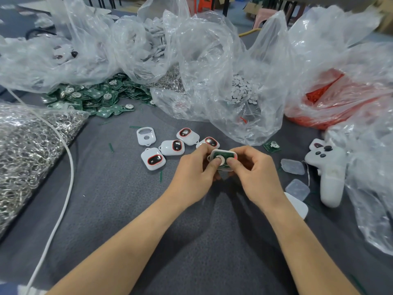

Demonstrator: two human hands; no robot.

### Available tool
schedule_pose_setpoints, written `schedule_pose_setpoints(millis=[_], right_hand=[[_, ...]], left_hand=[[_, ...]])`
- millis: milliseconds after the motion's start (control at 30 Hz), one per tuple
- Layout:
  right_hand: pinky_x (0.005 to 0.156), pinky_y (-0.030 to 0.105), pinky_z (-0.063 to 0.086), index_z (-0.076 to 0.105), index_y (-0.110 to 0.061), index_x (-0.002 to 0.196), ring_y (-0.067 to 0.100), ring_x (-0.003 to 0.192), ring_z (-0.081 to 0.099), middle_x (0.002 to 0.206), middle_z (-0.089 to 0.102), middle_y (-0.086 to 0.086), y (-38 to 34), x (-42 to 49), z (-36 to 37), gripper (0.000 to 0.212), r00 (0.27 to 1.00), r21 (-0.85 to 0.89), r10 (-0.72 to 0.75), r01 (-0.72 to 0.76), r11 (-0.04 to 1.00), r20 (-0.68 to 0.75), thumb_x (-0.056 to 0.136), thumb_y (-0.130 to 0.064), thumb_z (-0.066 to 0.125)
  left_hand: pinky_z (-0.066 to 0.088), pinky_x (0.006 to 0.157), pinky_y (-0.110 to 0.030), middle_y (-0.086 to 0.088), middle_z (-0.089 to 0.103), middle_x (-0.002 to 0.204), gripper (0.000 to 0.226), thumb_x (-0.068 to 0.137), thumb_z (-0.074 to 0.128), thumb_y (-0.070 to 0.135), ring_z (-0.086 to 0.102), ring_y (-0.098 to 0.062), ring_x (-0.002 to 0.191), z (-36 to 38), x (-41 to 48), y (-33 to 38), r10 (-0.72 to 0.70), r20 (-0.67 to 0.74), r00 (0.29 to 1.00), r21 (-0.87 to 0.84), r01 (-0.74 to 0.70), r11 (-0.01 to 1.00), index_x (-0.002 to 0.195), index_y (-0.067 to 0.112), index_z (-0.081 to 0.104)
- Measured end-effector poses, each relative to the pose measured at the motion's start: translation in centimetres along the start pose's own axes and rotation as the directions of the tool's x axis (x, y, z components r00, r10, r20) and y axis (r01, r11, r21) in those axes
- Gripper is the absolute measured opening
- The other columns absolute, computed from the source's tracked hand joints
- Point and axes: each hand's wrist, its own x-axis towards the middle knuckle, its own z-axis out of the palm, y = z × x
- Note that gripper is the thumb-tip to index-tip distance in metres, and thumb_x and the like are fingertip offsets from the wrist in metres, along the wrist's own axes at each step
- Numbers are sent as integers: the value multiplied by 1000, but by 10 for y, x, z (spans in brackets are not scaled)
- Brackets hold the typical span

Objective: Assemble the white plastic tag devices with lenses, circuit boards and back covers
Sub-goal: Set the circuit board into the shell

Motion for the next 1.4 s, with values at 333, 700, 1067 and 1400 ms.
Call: schedule_pose_setpoints(millis=[333, 700, 1067, 1400], right_hand=[[70, 11, 49, 68, -22, 88, 0, 75, 65, 81, 71, -9, -4, 0, -2, 25, 999, 145, -8, 4, 989, 31, 85, 2, 65], [68, 13, 49, 67, -20, 88, -1, 72, 64, 81, 70, -5, -1, 0, 0, 24, 996, 189, 43, -58, 980, 83, 87, 4, 62], [61, 11, 47, 64, -12, 88, -5, 64, 60, 80, 67, 3, -4, 0, 1, 19, 985, 217, 114, -141, 966, 132, 89, 6, 58], [72, 13, 51, 67, -17, 87, -1, 74, 64, 83, 70, -4, -6, -1, -1, 22, 997, 222, 58, -67, 973, 48, 87, 4, 62]], left_hand=[[51, 62, -20, -3, 67, 72, 6, 94, 57, 6, 65, -11, 58, -4, 1, 1, -8, 81, 997, -196, 24, 980, 93, 12, 57], [54, 58, -25, -19, 69, 79, 3, 95, 56, 4, 67, -20, 60, -4, 1, 2, -44, 78, 996, -149, 55, 987, 94, 2, 58], [55, 60, -27, -16, 69, 75, 5, 95, 54, 6, 67, -20, 61, -5, -1, 2, -40, 85, 996, -91, 48, 995, 92, 2, 56], [59, 74, -30, -7, 71, 91, 11, 91, 60, 1, 72, -17, 77, -3, 1, 0, -72, 80, 994, -283, 91, 955, 100, 8, 58]])
